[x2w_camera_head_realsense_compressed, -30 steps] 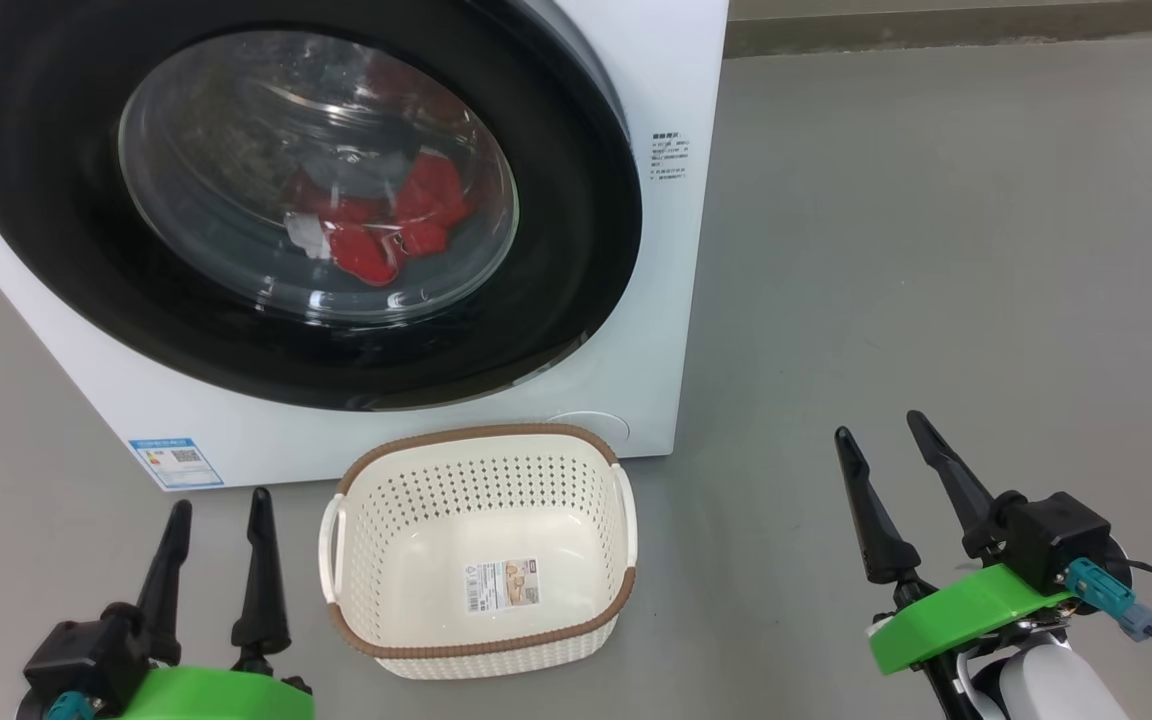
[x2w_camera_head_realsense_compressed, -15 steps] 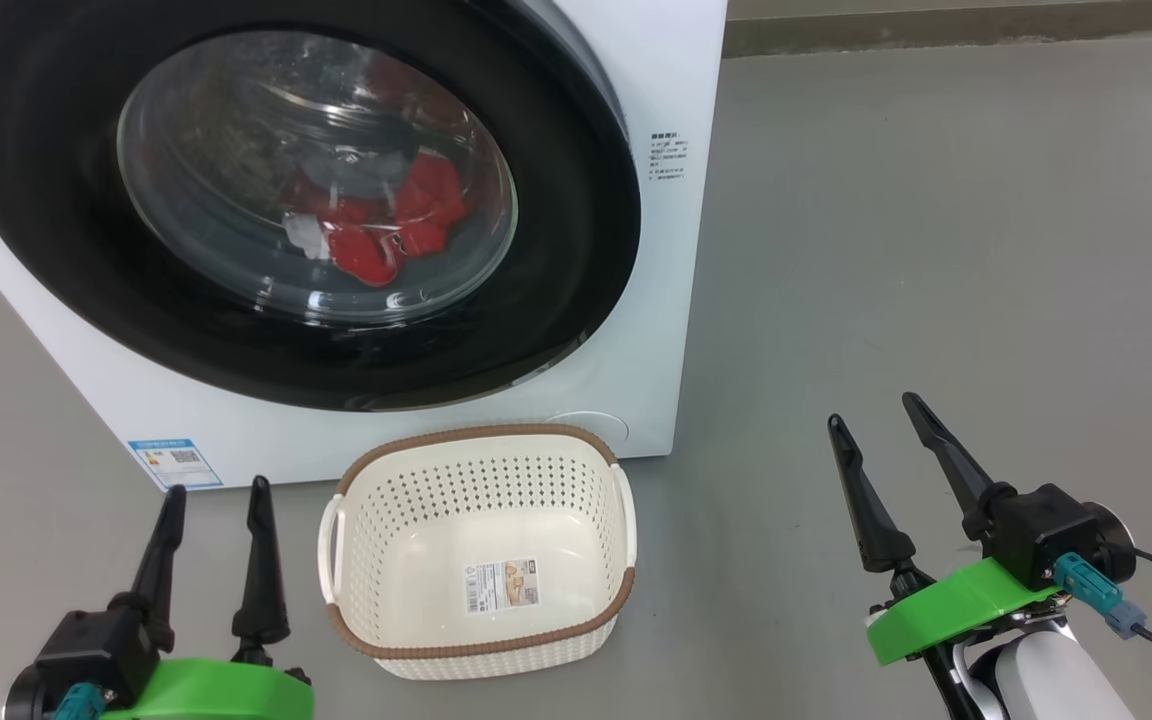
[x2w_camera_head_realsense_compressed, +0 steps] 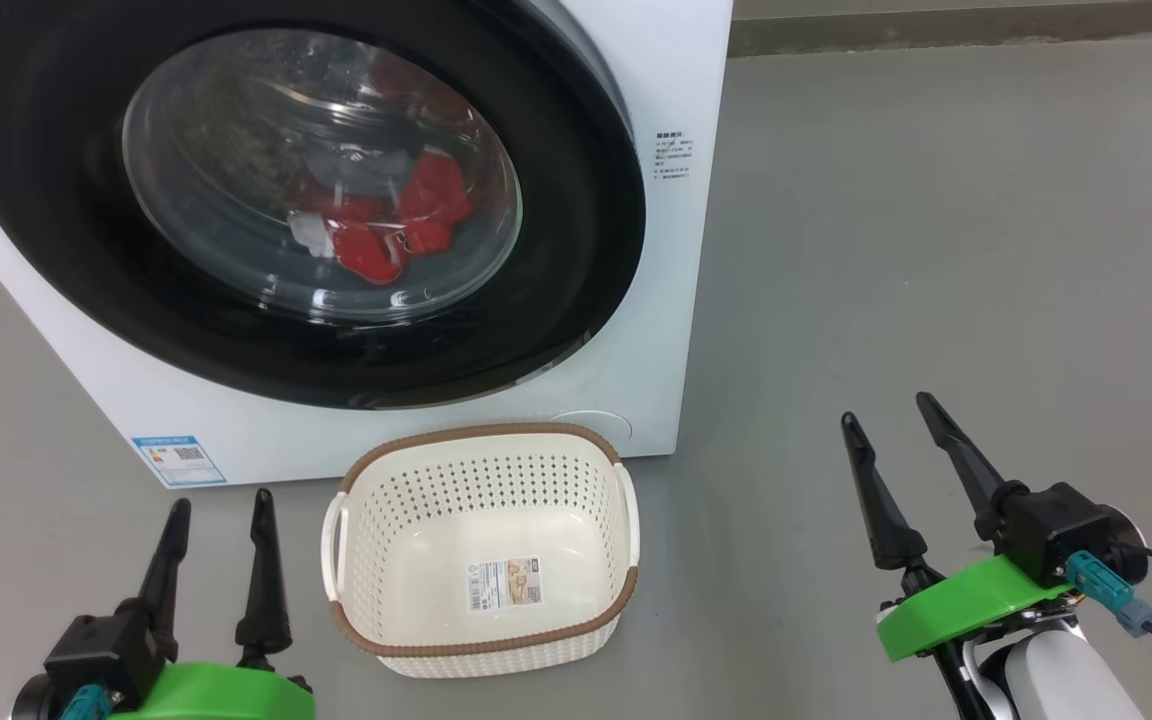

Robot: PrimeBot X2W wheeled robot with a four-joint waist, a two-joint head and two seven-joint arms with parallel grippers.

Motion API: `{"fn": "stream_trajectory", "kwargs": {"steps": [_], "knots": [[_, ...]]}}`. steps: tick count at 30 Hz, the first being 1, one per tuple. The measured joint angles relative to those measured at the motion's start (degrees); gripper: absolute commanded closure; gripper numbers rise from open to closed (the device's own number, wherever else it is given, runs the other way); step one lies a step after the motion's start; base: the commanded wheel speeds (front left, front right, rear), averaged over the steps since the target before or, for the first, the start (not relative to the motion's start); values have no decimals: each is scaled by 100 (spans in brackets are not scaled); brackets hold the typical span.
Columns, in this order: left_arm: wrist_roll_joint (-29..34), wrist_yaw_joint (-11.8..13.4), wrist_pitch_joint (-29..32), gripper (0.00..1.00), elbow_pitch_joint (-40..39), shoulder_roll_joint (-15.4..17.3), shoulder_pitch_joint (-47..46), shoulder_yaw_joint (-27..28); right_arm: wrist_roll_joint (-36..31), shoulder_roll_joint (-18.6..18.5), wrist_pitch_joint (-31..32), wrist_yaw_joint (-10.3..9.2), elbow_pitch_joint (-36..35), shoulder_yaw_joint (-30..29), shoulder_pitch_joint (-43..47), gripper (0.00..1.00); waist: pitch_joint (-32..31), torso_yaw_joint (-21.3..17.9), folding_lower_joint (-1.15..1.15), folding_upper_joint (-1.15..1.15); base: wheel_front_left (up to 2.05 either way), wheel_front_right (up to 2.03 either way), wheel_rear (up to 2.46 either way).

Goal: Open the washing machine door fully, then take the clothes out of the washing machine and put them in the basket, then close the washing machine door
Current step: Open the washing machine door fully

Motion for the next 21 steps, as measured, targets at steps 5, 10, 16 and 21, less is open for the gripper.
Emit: {"fn": "stream_trajectory", "kwargs": {"steps": [5,10,16,21], "knots": [[0,0,0,0,45,0,0,-2,46,-15,0,0,114,-40,-5,0,21,19,0,0,0,0,0],[0,0,0,0,57,1,-1,-19,74,-21,0,0,313,-73,-179,88,69,45,0,0,0,0,0],[-9,0,0,0,45,1,-76,-56,964,-24,0,0,534,-48,-623,100,289,65,0,0,0,0,0],[-19,2,0,0,-43,2,-269,-136,2413,-107,0,-1,647,135,-1171,100,550,98,0,0,0,0,0]]}}
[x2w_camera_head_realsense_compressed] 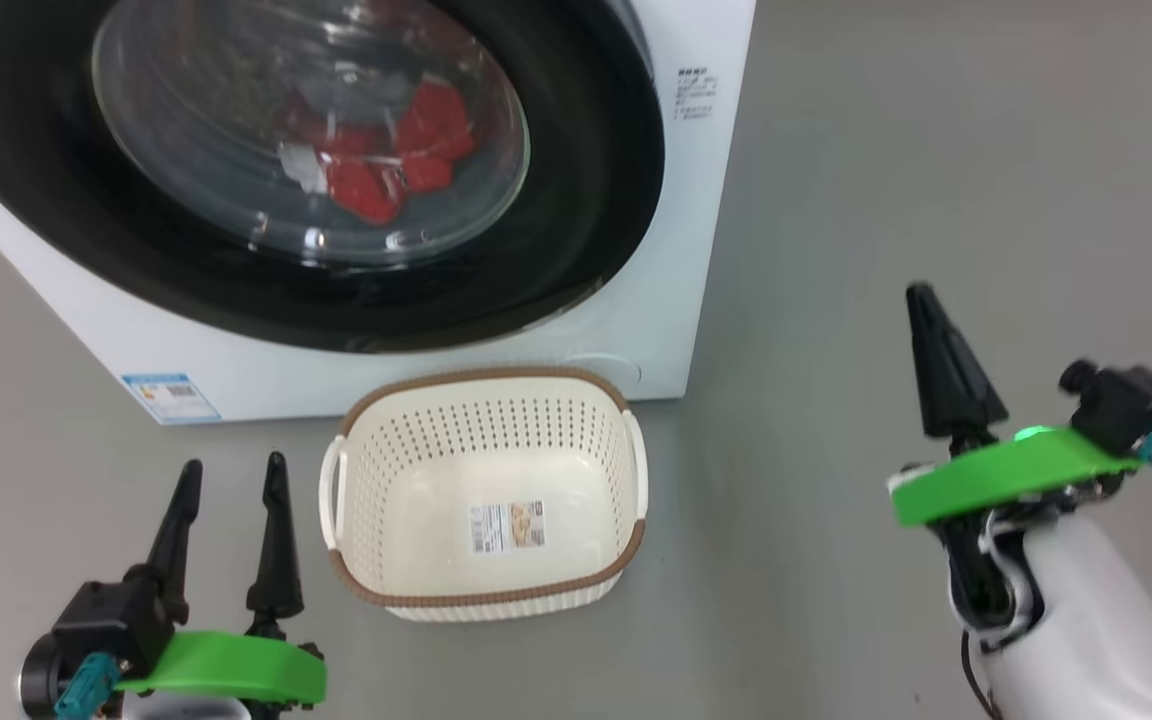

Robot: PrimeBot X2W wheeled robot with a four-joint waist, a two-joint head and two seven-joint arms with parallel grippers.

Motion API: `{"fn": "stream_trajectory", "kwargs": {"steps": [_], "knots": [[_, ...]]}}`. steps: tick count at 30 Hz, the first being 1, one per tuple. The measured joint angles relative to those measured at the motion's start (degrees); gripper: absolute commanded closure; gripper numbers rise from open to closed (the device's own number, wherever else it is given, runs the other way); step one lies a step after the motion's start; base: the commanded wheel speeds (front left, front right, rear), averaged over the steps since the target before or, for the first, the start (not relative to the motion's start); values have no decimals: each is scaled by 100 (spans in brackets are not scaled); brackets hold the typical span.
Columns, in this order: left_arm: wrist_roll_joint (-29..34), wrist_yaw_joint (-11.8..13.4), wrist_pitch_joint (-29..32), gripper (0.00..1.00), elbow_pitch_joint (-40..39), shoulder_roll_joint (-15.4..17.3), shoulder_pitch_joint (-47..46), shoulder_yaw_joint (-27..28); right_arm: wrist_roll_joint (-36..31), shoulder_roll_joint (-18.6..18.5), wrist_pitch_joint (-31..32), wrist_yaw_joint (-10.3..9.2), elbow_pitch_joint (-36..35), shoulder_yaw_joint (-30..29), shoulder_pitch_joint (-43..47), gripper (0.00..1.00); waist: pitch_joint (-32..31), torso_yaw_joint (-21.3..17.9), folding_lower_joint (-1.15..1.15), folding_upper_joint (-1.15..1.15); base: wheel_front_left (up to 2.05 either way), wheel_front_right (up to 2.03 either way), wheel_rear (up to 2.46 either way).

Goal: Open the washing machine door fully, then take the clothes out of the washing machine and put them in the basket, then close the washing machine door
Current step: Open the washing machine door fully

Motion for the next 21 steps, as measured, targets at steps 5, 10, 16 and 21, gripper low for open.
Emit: {"fn": "stream_trajectory", "kwargs": {"steps": [5,10,16,21], "knots": [[-18,16,0,0,-47,-1,-112,-70,1319,-270,-1,0,176,331,-508,100,265,76,0,0,0,0,0],[-118,62,0,0,-140,-2,-236,-124,2719,-434,250,0,172,578,-926,100,484,167,0,0,0,0,0],[-186,98,0,0,-281,-3,-452,-230,4110,-831,837,0,51,601,-1547,100,873,327,0,0,0,0,0],[-263,152,-1,0,-402,-3,-666,-332,4789,-1081,1449,0,53,594,-2056,100,1245,484,0,0,0,0,0]]}}
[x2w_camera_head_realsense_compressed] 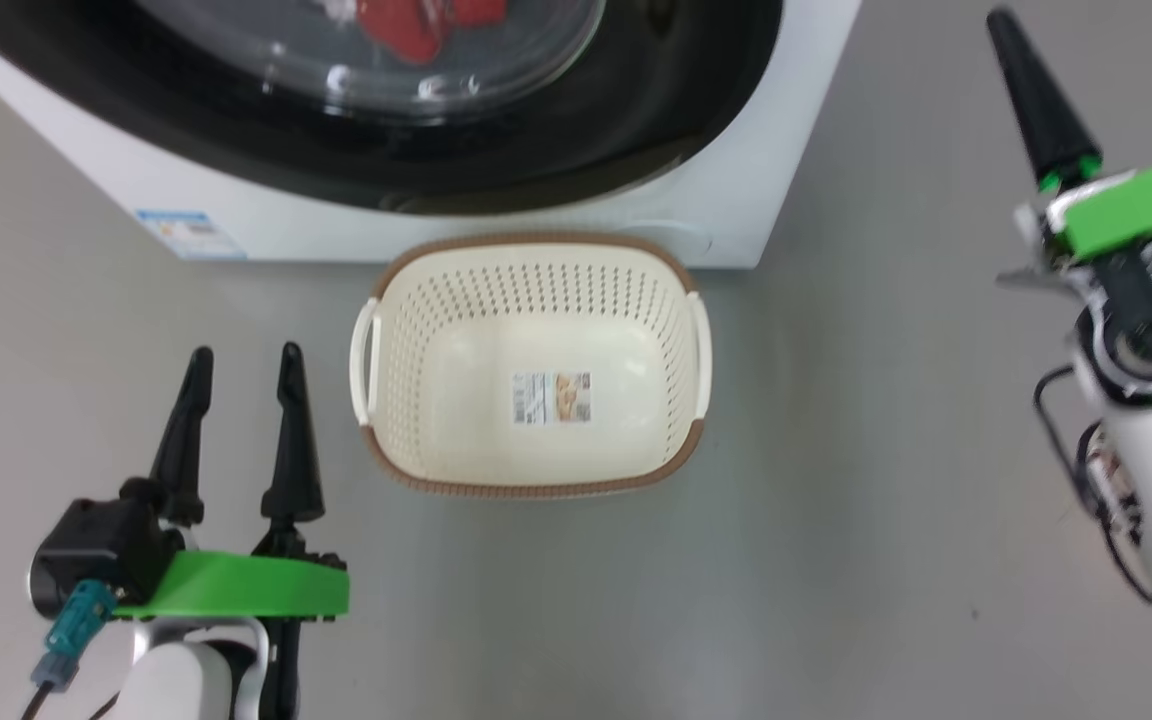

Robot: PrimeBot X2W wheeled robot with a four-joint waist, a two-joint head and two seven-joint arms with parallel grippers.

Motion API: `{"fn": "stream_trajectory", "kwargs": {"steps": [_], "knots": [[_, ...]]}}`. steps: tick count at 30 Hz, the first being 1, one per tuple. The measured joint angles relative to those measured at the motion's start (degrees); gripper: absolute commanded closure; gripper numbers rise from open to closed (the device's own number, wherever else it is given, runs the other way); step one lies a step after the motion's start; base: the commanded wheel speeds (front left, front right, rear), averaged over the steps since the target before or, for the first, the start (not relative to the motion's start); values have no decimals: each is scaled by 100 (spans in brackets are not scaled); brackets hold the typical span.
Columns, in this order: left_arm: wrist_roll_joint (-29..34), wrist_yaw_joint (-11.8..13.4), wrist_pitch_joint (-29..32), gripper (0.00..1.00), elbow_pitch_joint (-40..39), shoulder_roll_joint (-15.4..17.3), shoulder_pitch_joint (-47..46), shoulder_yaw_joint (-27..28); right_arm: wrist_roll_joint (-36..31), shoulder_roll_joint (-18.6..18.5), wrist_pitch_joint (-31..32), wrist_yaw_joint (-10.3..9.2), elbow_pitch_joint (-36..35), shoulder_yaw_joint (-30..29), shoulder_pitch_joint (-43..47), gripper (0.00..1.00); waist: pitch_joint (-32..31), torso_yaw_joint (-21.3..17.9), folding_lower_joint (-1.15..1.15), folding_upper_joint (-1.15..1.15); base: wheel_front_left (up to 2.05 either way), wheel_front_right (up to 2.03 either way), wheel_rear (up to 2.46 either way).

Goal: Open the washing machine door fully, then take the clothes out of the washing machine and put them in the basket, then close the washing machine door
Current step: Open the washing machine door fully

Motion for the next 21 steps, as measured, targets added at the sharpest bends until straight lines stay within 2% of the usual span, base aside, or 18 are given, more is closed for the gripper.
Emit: {"fn": "stream_trajectory", "kwargs": {"steps": [9,21], "knots": [[-98,103,-18,0,-231,-4,-255,-154,846,-202,1121,-1,109,-43,-961,100,664,282,0,0,0,0,0],[-199,201,-24,0,-349,-12,-516,-365,1258,-348,2158,-1,280,-65,-1915,100,1405,538,0,0,0,0,0]]}}
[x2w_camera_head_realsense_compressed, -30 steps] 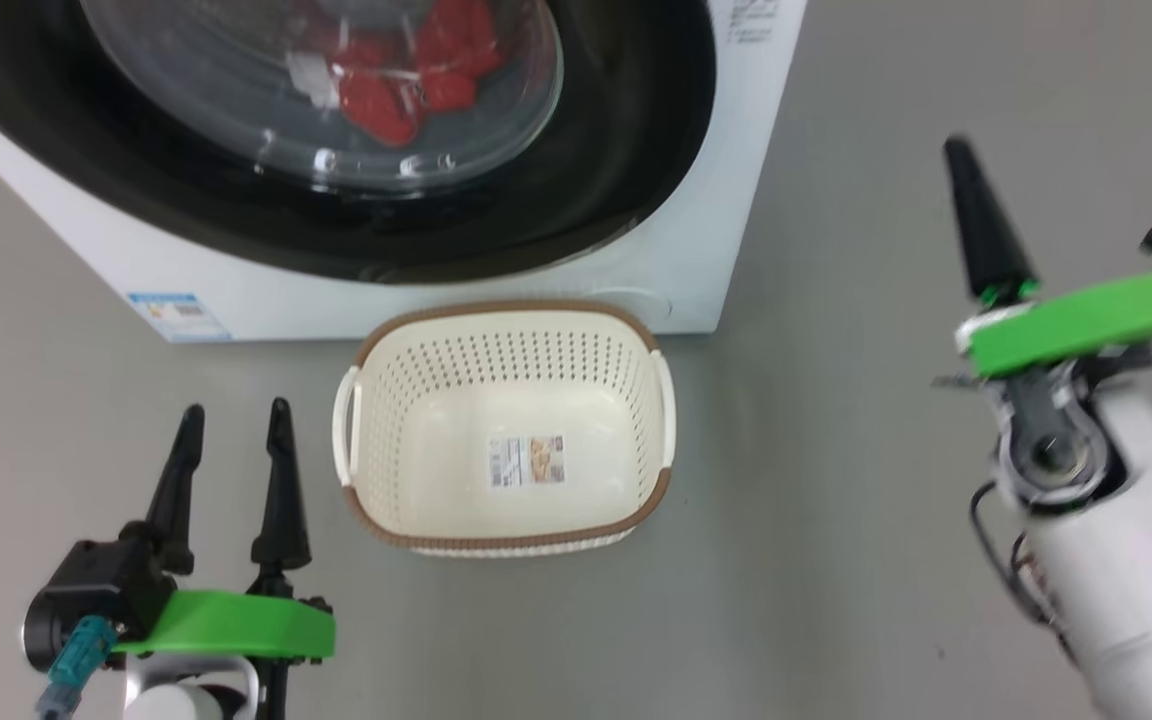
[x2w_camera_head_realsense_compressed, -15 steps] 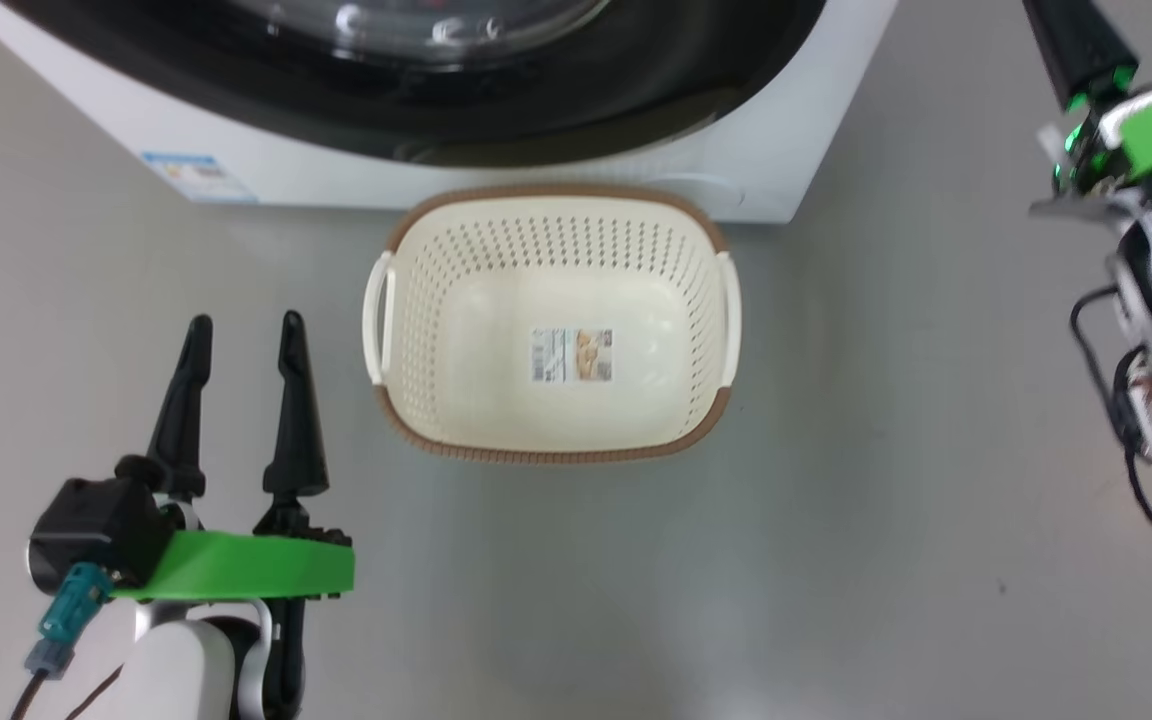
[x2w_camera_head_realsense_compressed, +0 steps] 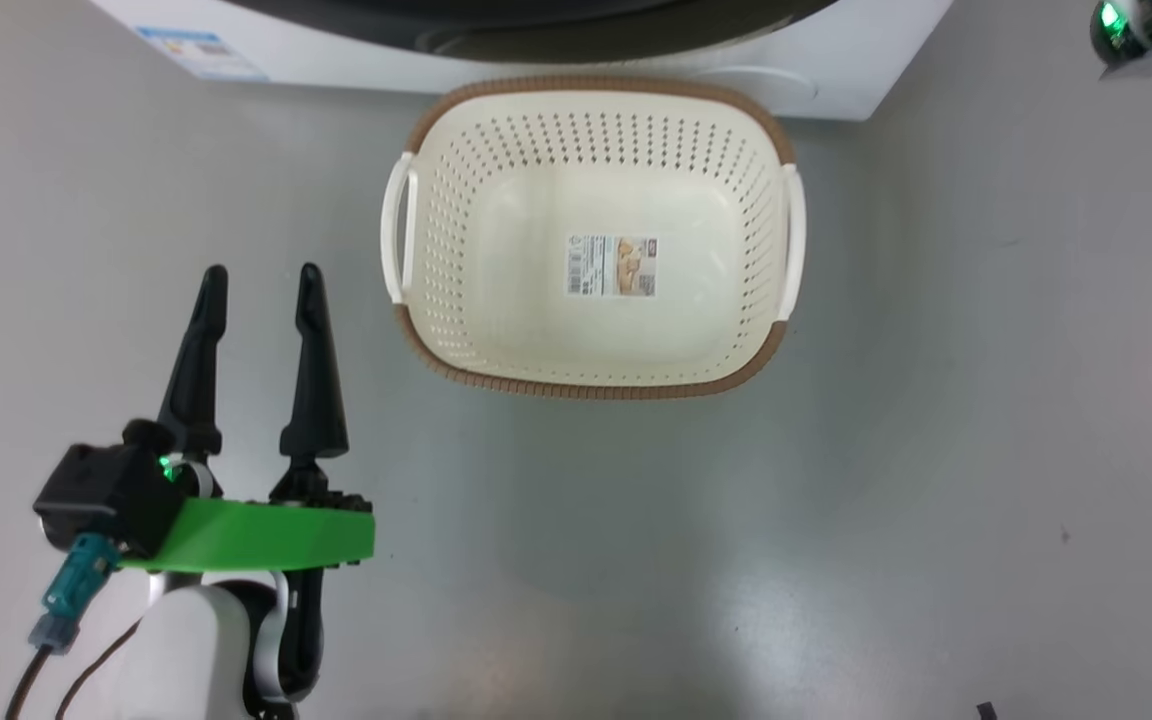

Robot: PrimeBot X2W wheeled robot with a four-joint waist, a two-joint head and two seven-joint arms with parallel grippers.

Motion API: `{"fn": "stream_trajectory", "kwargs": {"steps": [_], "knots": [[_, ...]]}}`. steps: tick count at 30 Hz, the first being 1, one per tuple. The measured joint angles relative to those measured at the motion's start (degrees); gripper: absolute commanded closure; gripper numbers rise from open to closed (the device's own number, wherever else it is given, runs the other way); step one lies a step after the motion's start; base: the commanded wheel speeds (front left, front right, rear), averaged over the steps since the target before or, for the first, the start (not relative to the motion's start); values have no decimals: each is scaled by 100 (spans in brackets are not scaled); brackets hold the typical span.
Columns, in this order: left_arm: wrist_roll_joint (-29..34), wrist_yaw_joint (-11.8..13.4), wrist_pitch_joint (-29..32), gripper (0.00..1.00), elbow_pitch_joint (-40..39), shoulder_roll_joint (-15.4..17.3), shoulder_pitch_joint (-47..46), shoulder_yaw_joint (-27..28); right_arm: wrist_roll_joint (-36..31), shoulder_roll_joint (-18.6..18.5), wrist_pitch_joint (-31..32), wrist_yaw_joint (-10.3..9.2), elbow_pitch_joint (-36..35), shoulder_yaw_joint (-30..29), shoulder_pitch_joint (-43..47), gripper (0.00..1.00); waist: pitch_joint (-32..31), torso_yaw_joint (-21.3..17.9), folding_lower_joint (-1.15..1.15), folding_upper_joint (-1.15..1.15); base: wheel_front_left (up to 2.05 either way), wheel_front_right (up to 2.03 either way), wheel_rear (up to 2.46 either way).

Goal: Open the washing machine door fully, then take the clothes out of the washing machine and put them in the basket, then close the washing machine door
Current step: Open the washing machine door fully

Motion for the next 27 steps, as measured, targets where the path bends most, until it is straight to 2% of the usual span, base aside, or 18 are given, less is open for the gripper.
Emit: {"fn": "stream_trajectory", "kwargs": {"steps": [15,27], "knots": [[-143,64,0,0,-31,-30,-219,-194,163,-155,1017,-1,172,-46,-851,100,571,243,0,0,0,0,0],[-136,96,0,0,33,-32,-276,-170,91,-170,1621,-47,18,56,-900,100,459,215,0,0,0,0,0]]}}
